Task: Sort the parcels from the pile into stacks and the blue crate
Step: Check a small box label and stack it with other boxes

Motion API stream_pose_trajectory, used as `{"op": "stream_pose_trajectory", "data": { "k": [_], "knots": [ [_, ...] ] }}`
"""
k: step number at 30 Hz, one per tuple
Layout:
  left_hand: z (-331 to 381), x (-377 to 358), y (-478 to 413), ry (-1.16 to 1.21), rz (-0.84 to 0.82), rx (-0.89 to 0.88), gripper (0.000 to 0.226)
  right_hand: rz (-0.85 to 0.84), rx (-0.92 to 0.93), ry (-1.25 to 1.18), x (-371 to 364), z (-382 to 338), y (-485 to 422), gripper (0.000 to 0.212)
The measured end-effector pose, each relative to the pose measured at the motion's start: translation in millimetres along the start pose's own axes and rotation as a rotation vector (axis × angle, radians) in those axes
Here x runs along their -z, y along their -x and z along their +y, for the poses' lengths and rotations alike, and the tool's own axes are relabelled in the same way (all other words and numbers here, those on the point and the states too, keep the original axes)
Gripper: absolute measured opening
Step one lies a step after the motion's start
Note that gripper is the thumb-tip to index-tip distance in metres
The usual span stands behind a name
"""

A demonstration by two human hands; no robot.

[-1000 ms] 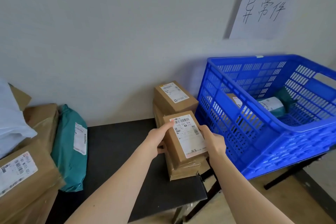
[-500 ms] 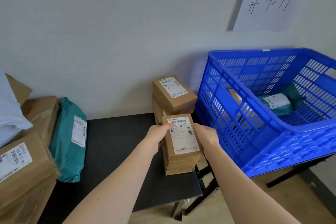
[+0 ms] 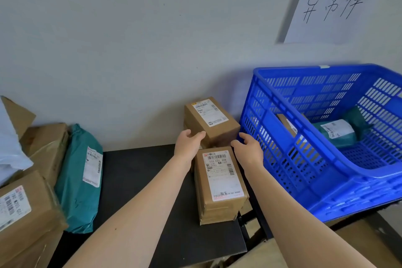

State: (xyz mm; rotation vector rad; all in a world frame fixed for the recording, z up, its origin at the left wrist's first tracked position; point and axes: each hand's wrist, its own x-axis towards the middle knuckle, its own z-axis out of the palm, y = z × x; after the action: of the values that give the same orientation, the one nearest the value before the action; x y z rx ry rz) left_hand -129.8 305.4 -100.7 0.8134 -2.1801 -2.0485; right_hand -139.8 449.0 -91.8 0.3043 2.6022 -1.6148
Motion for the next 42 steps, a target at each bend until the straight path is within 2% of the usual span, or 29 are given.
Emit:
{"op": "stream_pose_trajectory", "data": {
  "k": [4,7,11,18,23,26,31,35,42],
  "knots": [
    [9,1,-20,-0.004,-0.005,0.009,0.061,0.0,0.027,-0.035,-7,-6,-23,0.056],
    [12,3,-36,-0.002,-0.007,0.03,0.061,-0.002,-0.007,-0.046,-15,-8,-42,0.065],
    [12,1,-50,0.018,-0.046,0.064,0.061,-0.019,-0.038,-0.082,-24,-10,-62,0.066],
    [11,-2,-66,0.042,-0.072,0.092,0.064,0.06,-0.049,-0.041,-32,-11,-79,0.053],
    [14,-2,-69,0.0,-0.088,0.056,0.054,0.08,-0.048,0.01,-39,-14,-79,0.037],
    [17,1,-64,-0.015,-0.073,0.038,0.054,0.084,-0.047,0.033,-40,-14,-77,0.037],
    [17,14,-54,-0.126,-0.055,-0.103,0.059,0.067,0.112,0.077,-39,-22,-65,0.047],
    [19,35,-41,-0.329,-0.03,-0.261,0.051,0.046,0.283,0.149,-42,-38,-45,0.035],
    [26,93,-13,-0.501,0.107,-0.427,0.038,-0.129,0.413,0.129,-85,-74,1,0.025]
  ]
}}
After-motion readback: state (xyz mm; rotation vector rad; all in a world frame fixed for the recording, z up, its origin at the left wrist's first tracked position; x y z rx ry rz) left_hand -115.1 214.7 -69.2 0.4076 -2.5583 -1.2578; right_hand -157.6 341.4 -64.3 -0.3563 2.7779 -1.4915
